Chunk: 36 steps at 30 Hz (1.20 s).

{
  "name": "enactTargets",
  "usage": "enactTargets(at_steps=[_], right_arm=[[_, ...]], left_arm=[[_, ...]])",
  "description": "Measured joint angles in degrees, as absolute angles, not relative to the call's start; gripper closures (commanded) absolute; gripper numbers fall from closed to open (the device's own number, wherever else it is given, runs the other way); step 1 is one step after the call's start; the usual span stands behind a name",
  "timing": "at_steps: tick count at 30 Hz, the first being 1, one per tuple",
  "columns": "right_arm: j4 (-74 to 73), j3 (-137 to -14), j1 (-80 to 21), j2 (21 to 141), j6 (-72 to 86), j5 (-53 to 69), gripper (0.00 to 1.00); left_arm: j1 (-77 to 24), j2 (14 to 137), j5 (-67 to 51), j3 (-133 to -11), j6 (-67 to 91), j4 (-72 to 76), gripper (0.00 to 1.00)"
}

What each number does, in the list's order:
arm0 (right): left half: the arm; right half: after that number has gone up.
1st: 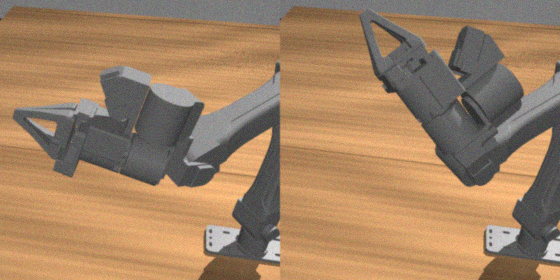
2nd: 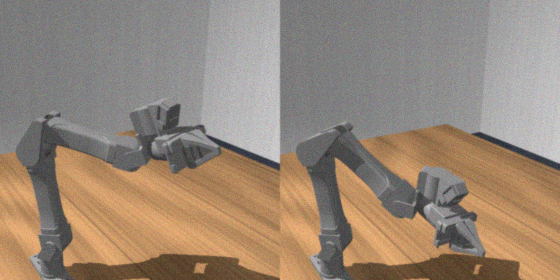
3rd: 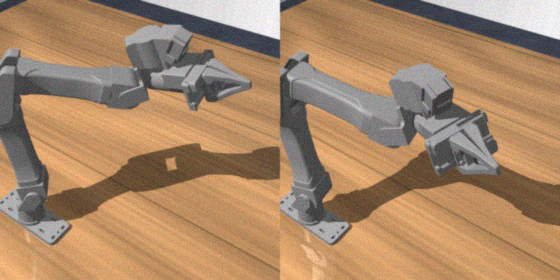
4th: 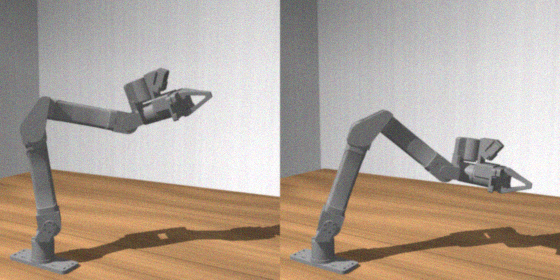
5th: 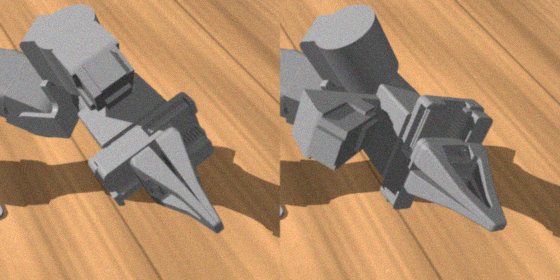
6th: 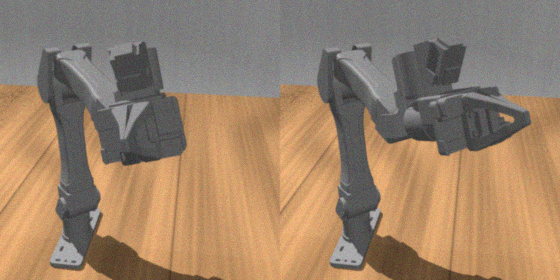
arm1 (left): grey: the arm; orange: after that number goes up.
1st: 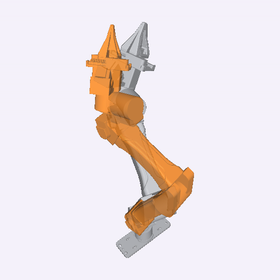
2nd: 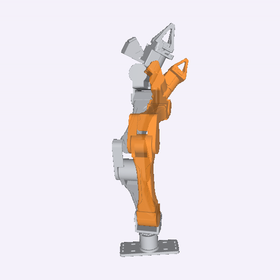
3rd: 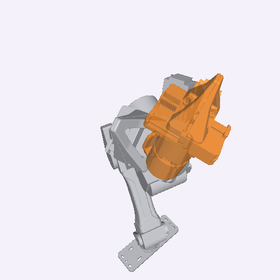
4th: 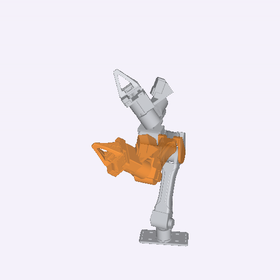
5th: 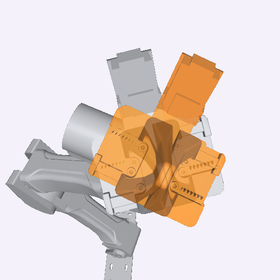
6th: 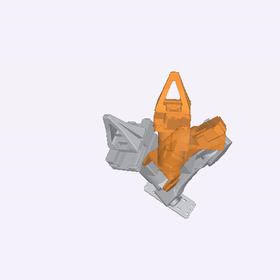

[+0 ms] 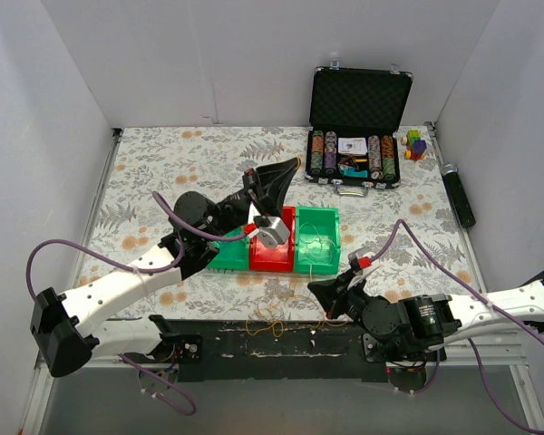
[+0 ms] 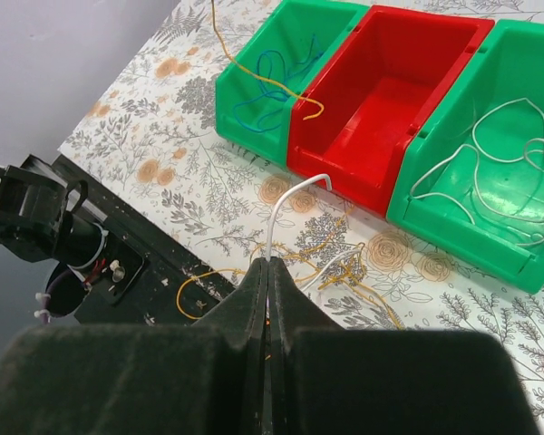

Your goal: Untangle the cables

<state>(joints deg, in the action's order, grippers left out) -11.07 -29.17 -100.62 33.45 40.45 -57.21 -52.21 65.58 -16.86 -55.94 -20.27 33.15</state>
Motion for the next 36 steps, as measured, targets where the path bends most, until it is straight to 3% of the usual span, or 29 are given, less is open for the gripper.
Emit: enactTargets(at_steps=[26,36], right_arm=[[-13.80,-31.46,-100.71,33.45,40.56,-63.42,0.99],[-14.13,-31.46,-100.75,33.45,41.85,-66.67,0.99]], left_arm=[[-45.19,77.76,-18.72,-45.56,-19.46,41.76,1.00],[-45.17,81.78,-16.82,-53.30,2.11,39.40,1.00]])
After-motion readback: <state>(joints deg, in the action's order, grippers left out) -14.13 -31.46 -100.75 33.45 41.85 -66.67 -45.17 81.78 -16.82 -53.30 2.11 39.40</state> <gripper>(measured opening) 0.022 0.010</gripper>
